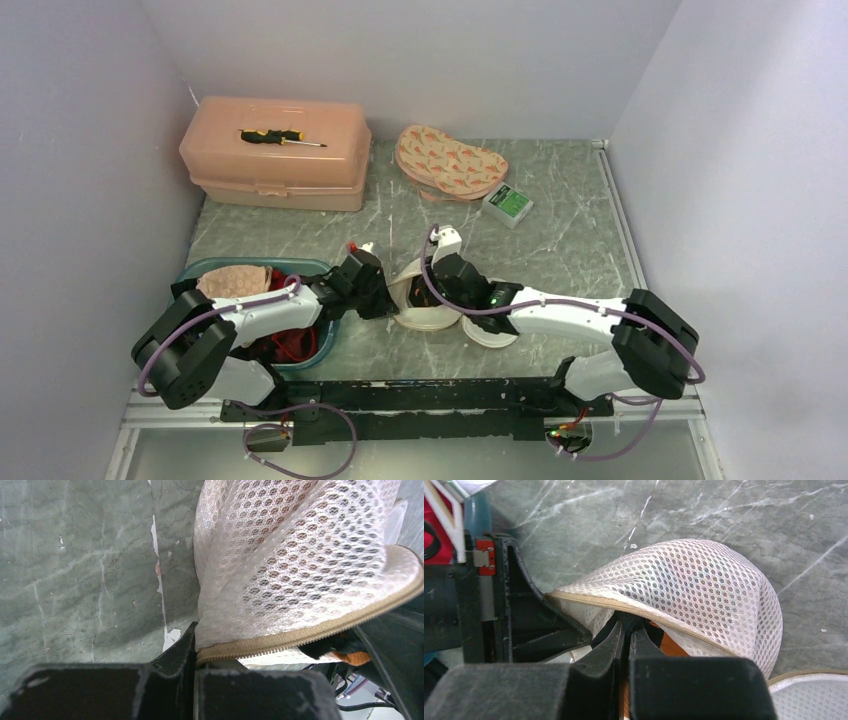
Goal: Unzip the laundry bag and remove the bra
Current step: Pick up the bra from the laundry bag.
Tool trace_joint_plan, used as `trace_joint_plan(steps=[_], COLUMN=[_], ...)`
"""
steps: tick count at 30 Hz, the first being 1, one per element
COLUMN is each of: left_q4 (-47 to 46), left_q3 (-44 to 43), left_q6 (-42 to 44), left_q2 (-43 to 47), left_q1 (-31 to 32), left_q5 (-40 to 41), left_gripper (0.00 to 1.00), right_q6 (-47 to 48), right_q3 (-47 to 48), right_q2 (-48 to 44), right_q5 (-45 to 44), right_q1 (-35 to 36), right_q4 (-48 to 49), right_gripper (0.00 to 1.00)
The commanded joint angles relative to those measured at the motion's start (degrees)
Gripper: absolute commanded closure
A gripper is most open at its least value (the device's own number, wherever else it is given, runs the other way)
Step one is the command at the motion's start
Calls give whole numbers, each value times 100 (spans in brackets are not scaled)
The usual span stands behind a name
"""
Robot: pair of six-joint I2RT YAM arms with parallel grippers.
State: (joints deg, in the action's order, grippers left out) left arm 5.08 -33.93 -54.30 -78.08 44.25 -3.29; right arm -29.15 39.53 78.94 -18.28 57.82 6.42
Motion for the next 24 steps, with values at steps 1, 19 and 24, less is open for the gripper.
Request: trace_joint_plan(steps=[1,19,24], left_q4=[83,784,1068], left_q3=[-66,-730,-1217], left_q6=[13,141,285], left_q2=[108,462,659], left_q1=[21,20,11], left_q5=[7,265,269], left_gripper=[97,97,97], right_q6=[-3,-362,-456], right_q3=[-159,-677,-677], right_q2=[-493,-2412,-2155], right_q5=[548,3794,4671], right_q1=[-126,-1294,-1583], right_q4=[332,333,571], right_gripper=[100,100,100])
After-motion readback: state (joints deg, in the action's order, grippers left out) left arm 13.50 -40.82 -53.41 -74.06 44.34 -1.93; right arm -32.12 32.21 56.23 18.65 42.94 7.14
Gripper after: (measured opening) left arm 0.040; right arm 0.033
